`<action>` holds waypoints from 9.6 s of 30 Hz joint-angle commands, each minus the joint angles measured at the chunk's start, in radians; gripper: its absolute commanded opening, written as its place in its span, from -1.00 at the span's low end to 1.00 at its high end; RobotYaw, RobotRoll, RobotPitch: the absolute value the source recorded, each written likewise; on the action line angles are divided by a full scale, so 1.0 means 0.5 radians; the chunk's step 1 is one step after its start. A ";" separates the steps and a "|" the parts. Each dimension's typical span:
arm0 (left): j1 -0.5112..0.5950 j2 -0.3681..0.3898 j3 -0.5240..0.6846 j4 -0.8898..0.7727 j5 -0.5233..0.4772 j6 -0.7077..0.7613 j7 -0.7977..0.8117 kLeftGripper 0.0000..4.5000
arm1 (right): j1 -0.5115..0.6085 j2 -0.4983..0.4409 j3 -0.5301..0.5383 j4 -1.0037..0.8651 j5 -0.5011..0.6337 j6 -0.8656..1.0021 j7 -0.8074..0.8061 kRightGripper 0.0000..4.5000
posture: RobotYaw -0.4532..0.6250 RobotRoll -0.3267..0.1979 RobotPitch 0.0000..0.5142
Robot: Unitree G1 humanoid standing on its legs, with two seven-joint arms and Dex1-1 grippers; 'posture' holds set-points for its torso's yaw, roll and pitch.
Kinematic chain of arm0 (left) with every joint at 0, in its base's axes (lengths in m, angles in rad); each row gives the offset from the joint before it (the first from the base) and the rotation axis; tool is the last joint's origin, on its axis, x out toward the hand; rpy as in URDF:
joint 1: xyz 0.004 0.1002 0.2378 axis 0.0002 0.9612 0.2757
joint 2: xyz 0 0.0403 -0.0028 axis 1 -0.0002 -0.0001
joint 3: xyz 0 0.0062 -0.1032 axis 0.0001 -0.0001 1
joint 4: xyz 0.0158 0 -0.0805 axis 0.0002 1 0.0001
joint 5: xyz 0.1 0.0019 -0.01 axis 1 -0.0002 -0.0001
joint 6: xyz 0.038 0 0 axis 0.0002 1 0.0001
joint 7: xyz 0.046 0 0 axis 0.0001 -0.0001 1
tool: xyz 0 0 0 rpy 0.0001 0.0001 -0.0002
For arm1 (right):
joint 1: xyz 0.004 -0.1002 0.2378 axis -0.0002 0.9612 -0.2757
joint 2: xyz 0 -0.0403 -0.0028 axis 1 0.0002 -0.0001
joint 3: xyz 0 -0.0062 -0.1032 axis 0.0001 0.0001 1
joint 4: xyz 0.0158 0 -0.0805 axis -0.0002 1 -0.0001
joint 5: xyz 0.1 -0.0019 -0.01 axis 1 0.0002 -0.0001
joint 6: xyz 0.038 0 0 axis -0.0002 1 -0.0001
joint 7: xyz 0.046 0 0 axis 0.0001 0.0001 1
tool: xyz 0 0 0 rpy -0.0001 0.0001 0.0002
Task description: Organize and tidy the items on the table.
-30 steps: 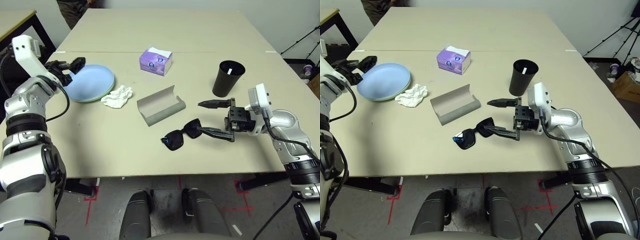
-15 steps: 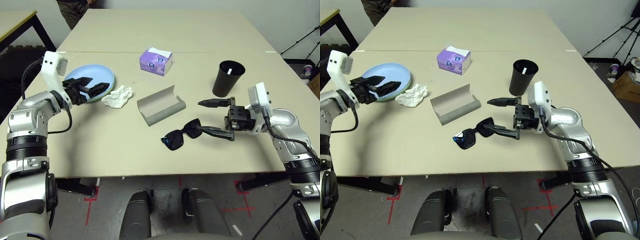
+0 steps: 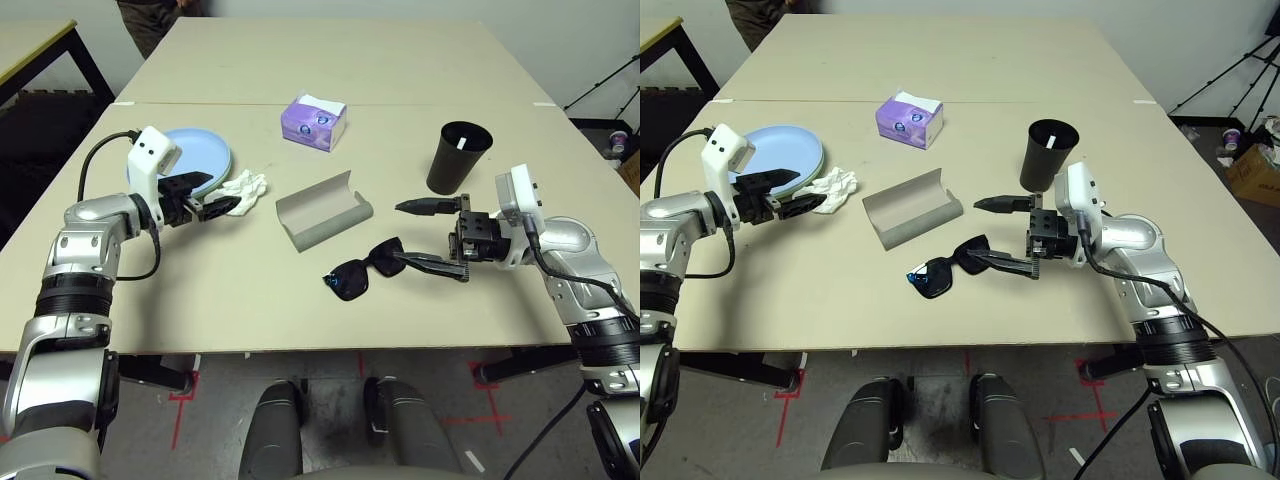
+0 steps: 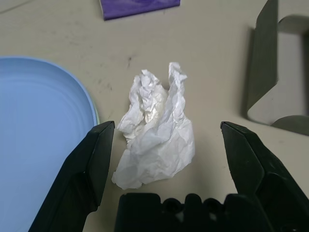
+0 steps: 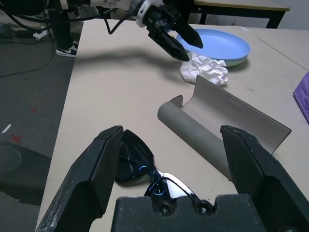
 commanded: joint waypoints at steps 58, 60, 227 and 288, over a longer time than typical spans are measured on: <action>-0.797 0.039 0.265 0.763 0.173 -0.317 0.628 -0.99 | -0.015 0.006 -0.070 -0.083 0.068 0.501 -0.451 1.00 | -0.15 0.25 -0.47; -0.794 0.025 0.254 0.805 0.192 -0.327 0.614 -0.99 | -0.009 0.002 -0.073 -0.092 0.069 0.502 -0.452 1.00 | -0.17 0.25 -0.48; 0.536 -0.008 -0.113 -1.051 -0.278 -0.264 -0.614 0.98 | -1.104 -0.112 1.418 -0.597 -1.699 0.889 0.430 1.00 | -0.09 0.25 -0.27; 0.581 0.015 -0.104 -1.081 -0.274 -0.266 -0.564 0.98 | -1.043 0.071 1.410 -0.381 -1.926 0.626 0.421 1.00 | -0.05 0.25 -0.33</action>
